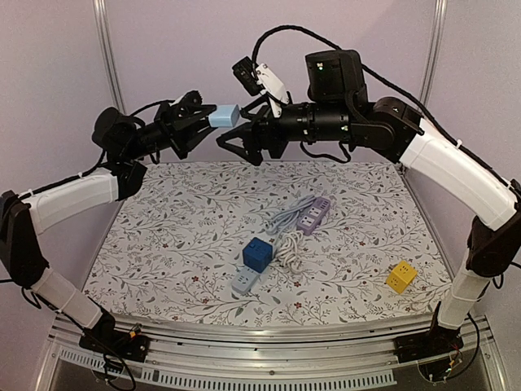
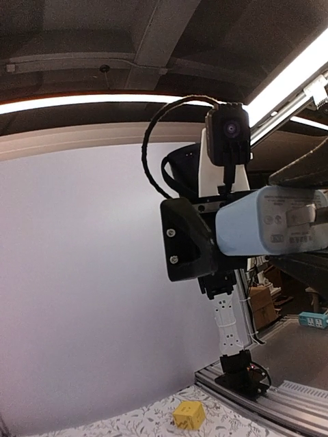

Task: Insert the plug

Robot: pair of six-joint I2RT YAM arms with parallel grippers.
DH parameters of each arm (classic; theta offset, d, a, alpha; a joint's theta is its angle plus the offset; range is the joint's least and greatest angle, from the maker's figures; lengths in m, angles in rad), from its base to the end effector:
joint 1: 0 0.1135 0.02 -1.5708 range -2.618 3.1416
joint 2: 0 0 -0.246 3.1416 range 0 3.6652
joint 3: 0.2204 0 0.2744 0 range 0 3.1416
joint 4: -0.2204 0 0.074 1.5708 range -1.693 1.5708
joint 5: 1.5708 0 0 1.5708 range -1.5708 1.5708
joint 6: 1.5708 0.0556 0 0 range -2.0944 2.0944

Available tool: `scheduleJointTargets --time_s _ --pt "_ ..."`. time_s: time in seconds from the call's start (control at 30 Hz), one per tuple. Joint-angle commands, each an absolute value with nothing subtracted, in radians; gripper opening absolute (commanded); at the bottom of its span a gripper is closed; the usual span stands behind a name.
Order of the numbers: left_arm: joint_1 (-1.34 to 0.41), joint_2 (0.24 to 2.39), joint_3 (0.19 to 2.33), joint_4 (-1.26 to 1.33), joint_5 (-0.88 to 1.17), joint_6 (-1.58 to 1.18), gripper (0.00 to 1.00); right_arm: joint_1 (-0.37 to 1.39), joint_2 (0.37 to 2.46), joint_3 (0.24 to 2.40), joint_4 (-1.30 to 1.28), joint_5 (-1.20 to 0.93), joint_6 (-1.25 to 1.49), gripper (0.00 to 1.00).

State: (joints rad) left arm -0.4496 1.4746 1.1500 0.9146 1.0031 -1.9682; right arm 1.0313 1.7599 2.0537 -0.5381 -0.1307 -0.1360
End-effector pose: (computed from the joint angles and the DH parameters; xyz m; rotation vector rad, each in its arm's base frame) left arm 0.2999 -0.1968 0.3876 0.0705 1.7882 -2.4293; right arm 0.2149 0.3730 0.4588 -1.1138 1.5125 0.7451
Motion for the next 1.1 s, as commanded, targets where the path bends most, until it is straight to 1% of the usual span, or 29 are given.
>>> scheduleJointTargets --time_s 0.0,0.2,0.53,0.8,0.97,1.07 --pt "-0.442 1.479 1.122 1.160 0.942 -2.140 0.00 1.026 1.729 2.042 -0.454 -0.187 -0.141 0.90" --pt "-0.456 1.486 1.122 1.151 0.965 -2.142 0.00 1.022 1.735 2.041 -0.449 -0.201 -0.125 0.85" --pt "-0.498 1.474 1.118 1.104 1.011 -2.140 0.00 1.022 1.720 2.026 -0.479 -0.154 -0.169 0.86" --pt "-0.526 1.485 1.110 1.092 1.019 -2.154 0.00 1.022 1.721 2.030 -0.498 -0.192 -0.185 0.75" --pt "-0.529 1.478 1.091 1.089 1.009 -2.154 0.00 1.022 1.718 2.030 -0.501 -0.198 -0.184 0.66" --pt "-0.531 1.478 1.094 1.077 1.009 -2.149 0.00 1.022 1.719 2.027 -0.504 -0.192 -0.177 0.65"
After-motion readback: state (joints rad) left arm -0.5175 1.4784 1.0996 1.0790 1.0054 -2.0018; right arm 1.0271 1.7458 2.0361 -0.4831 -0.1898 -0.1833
